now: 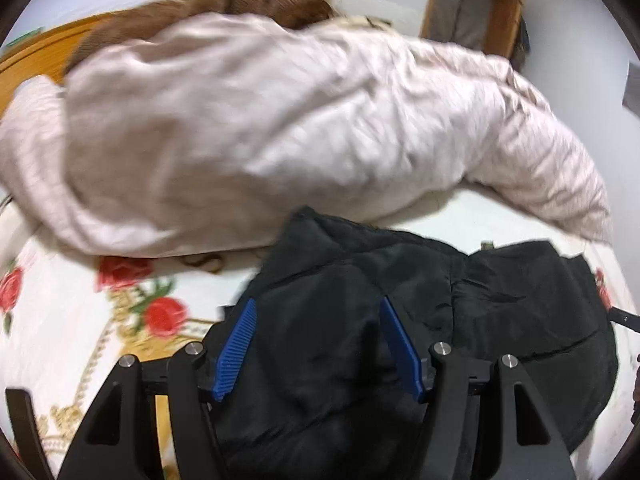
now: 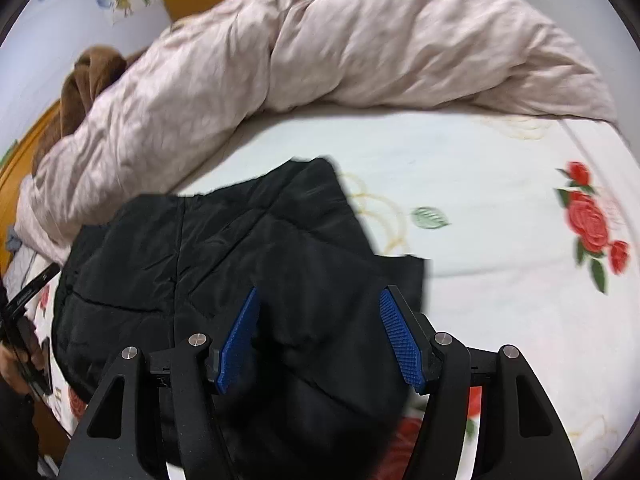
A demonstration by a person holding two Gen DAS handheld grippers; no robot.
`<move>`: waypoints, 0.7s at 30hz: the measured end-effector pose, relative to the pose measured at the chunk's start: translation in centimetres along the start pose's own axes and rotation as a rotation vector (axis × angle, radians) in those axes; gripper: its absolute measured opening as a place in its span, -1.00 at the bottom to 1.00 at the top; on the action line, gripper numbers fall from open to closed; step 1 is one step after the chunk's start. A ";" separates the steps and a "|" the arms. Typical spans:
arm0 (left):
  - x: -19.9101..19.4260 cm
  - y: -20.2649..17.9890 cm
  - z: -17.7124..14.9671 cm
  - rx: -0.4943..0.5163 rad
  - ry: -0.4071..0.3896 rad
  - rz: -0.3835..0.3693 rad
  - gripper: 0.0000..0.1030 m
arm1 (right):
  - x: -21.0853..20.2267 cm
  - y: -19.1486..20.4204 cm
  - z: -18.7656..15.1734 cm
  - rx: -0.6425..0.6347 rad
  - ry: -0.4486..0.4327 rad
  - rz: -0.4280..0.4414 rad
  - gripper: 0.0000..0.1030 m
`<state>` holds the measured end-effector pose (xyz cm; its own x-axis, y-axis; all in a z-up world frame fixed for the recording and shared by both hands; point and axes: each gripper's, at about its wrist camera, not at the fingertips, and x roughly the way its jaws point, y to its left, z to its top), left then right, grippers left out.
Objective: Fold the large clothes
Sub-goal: 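Lower the folded jacket onto the bed and open both grippers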
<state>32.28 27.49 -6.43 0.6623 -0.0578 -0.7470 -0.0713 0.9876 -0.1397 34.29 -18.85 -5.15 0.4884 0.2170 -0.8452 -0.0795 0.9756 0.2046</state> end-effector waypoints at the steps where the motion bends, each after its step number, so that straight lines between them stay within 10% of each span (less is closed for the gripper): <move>1: 1.6 -0.1 0.0 0.010 0.026 0.027 0.29 | 0.9 0.0 0.1 -0.001 0.021 -0.012 0.22; 10: 4.3 0.7 0.0 -0.037 0.039 0.039 0.39 | 5.1 -1.8 0.3 0.024 0.076 -0.047 0.22; 21: -6.5 -2.5 -1.5 -0.022 -0.063 0.053 0.38 | -5.0 0.7 -2.6 -0.032 -0.086 -0.057 0.22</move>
<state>27.03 25.22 -2.17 0.7025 0.0040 -0.7117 -0.1230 0.9856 -0.1158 29.53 -19.16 -2.11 0.5656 0.1590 -0.8092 -0.0769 0.9871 0.1402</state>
